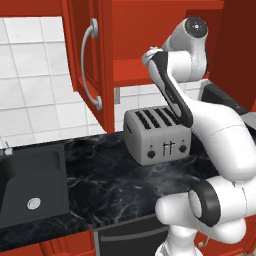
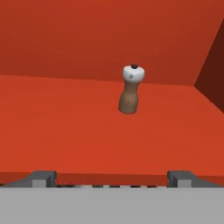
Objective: Take 2 condiments from the cabinet and move them on the counter near the stove.Make sure the condiments are lined up with each other, next to each other.
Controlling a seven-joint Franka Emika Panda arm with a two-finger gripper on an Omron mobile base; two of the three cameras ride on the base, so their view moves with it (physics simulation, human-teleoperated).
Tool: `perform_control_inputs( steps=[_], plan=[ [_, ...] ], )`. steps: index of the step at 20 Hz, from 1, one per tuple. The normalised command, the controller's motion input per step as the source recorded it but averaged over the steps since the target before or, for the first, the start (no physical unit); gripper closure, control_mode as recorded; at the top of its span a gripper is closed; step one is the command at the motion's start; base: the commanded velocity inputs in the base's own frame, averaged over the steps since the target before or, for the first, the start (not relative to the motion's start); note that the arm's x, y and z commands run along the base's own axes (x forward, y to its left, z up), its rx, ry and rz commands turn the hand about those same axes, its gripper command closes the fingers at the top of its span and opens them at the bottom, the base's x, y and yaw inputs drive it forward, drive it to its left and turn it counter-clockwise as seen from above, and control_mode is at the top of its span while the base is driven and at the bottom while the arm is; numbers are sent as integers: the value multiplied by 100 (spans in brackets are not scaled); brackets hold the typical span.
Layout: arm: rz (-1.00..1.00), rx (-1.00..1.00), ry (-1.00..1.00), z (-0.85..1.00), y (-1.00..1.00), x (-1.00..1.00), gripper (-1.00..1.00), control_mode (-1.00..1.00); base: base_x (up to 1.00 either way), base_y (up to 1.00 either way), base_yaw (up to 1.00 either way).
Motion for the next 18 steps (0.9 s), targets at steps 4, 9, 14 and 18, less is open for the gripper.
perform_control_inputs(
  steps=[4,9,14,18],
  plan=[
    [-2,-1,0,-11,-9,44,-100,-100,0,0,0],
    [-3,-1,-1,-18,-14,41,-100,-100,0,0,0],
    [-1,0,0,-4,-9,27,-100,-100,0,0,0],
    [0,0,0,0,0,18,-100,-100,0,0,0]
  ],
)
